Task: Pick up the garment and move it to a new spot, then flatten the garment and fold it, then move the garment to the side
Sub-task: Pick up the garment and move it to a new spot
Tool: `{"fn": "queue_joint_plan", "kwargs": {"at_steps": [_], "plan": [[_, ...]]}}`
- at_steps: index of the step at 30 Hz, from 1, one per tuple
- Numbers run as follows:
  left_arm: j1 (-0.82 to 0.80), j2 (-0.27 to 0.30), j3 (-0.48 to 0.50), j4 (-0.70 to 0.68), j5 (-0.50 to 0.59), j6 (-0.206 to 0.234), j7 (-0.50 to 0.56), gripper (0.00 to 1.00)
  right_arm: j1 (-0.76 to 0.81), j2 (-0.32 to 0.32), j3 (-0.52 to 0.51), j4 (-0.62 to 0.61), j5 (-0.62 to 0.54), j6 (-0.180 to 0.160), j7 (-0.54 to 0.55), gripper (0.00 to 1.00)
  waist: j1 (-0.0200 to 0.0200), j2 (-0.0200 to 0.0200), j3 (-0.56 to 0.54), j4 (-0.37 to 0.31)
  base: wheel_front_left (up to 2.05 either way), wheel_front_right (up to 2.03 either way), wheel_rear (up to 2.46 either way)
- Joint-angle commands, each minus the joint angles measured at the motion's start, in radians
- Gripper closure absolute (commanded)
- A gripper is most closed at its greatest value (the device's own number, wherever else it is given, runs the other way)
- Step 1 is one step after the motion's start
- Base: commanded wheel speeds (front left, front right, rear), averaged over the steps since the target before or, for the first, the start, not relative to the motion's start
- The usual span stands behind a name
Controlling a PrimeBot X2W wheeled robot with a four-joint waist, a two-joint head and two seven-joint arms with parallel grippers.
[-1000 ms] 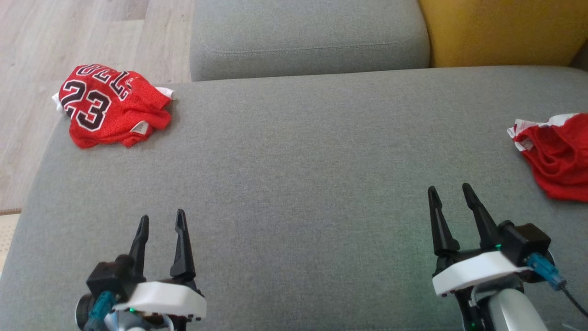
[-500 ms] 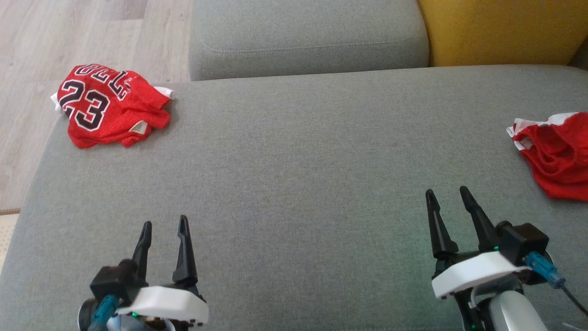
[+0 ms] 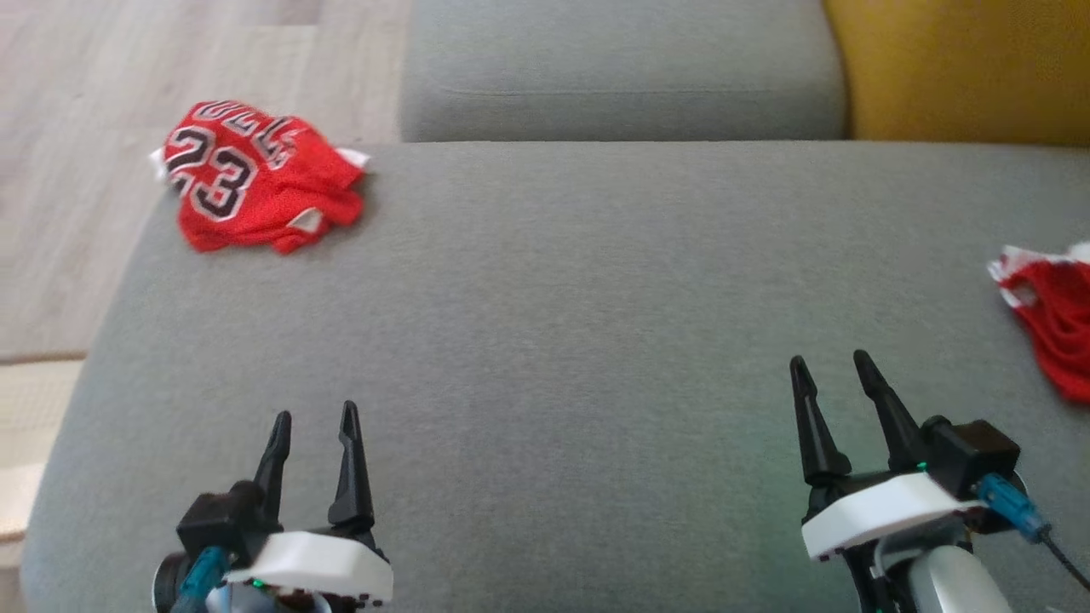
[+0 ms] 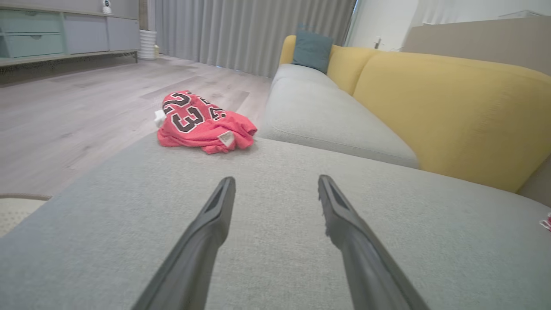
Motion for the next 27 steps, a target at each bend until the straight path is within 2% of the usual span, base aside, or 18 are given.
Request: {"fn": "queue_joint_plan", "kwargs": {"at_steps": [1, 16, 20, 27], "plan": [[-0.038, -0.001, 0.035, -0.039, 0.005, 0.0, -0.005, 0.0, -0.024, -0.002, 0.025, -0.042, -0.002, -0.001, -0.012, 0.0, 0.0001, -0.0001, -0.006, 0.052, 0.0, 0.0, 0.0], [-0.004, -0.001, 0.111, -0.061, 0.039, -0.02, -0.005, 0.0, -0.016, -0.002, 0.056, -0.042, 0.022, -0.001, -0.033, 0.0, 0.0001, -0.0001, -0.029, 0.391, 0.0, 0.0, 0.0], [0.01, -0.001, 0.135, -0.076, 0.041, -0.018, -0.005, 0.0, -0.024, -0.002, 0.076, -0.042, 0.026, -0.001, -0.032, 0.0, 0.0001, -0.0001, -0.021, 0.426, 0.0, 0.0, 0.0], [0.036, -0.001, 0.166, -0.136, 0.027, 0.006, -0.005, 0.0, -0.073, -0.002, 0.126, -0.03, 0.02, -0.001, -0.022, 0.0, 0.0001, -0.0001, 0.009, 0.448, 0.0, 0.0, 0.0]]}}
